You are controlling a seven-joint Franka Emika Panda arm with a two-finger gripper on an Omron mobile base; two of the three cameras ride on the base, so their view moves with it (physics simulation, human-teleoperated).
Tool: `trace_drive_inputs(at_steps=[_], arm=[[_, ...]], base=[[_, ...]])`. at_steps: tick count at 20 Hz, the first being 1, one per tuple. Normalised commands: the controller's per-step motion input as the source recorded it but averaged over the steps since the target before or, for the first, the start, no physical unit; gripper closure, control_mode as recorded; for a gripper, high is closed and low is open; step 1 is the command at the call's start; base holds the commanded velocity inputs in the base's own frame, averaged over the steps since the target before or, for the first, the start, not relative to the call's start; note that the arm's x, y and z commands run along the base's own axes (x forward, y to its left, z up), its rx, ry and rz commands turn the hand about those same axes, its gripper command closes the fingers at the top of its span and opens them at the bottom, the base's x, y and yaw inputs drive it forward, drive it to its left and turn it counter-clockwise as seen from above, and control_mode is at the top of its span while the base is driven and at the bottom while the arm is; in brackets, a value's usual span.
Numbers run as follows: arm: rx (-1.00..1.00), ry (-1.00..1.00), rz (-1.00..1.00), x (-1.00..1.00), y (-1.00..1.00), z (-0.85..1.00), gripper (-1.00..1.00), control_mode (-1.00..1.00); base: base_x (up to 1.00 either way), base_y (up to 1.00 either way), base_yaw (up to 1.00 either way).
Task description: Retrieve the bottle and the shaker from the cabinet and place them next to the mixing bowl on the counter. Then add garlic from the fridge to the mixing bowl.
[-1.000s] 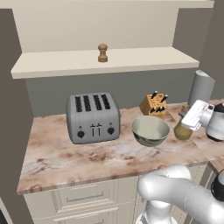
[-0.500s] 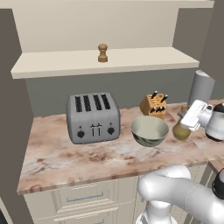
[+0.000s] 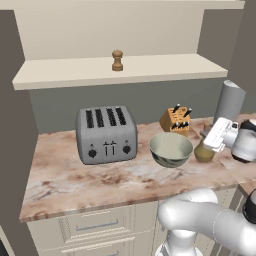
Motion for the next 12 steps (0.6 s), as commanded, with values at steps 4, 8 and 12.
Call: trace_drive_inputs(at_steps=[4,8,12], arm=[[0.05,0.00,0.05,0.00,-0.23,-0.25,1.00,-1.00],[0.01,0.00,0.05,0.00,-0.08,-0.29,1.00,-1.00],[0.01,0.00,0.04,0.00,0.00,-0.17,1.00,-1.00]], base=[[0.00,0.00,0.00],[0.00,0.00,0.00],[0.00,0.00,0.00]])
